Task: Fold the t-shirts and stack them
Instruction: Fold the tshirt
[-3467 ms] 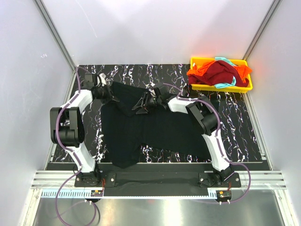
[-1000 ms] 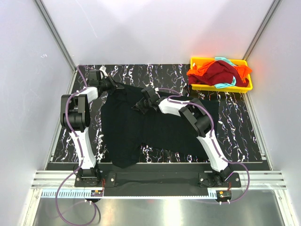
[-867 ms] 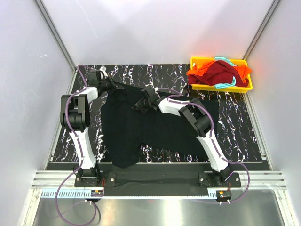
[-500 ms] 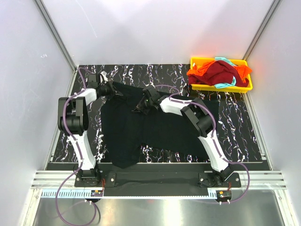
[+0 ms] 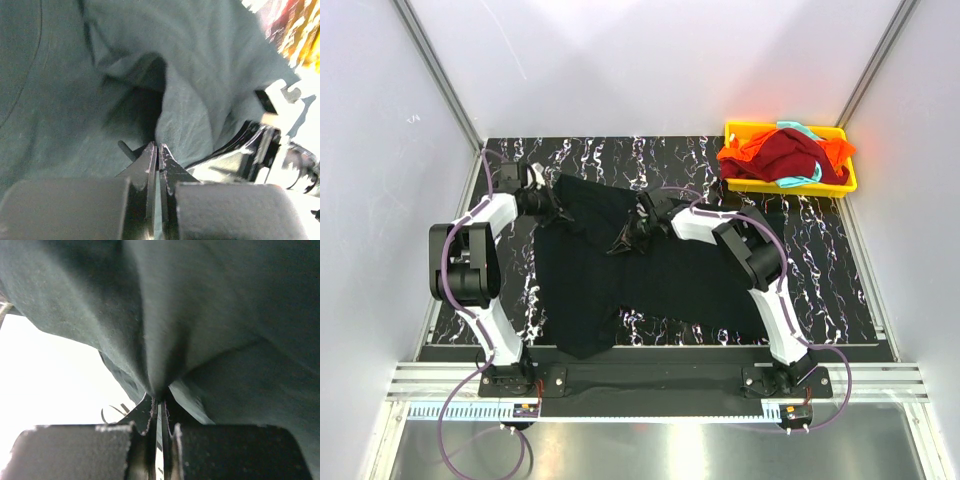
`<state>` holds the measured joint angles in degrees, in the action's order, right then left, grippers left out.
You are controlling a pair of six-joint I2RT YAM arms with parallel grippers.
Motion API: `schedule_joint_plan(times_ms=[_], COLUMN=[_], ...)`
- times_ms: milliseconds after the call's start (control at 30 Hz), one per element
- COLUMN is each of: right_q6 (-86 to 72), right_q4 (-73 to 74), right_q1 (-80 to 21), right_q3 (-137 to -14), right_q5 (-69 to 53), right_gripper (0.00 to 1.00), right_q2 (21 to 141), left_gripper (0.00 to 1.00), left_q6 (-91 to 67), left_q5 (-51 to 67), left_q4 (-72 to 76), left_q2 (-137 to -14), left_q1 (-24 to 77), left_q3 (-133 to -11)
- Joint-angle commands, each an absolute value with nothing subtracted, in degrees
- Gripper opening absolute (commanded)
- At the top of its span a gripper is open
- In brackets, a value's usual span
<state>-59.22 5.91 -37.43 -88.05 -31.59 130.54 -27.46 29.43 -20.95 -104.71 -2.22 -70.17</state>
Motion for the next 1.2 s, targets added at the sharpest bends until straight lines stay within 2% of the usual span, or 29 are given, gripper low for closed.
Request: schedule_joint_plan(times_ms=[0,700,1167], right_q6=[-55.6,-47.9,-47.4], right_q4=[6.9,7.9,10.0], right_q1=[-36.3,-32.6,-32.4], right_q3=[-86.5,-83.2,-84.6], right_q5=[-37.2,-50.0,-51.2], right_gripper=[0.0,0.0,0.0], right_q2=[125.1,123.8,126.4], left_gripper=[0.05,0.04,0.02], left_q6=[-24.3,-23.8,-25.0], left_q5=[28.8,25.5,22.9], left_q4=[-25.1,-30.5,-30.7], left_q2=[-102.5,-96.4,-96.6], left_q1=[-2.5,-2.5,-2.5], left_q3=[-69.2,-64.0,-61.9])
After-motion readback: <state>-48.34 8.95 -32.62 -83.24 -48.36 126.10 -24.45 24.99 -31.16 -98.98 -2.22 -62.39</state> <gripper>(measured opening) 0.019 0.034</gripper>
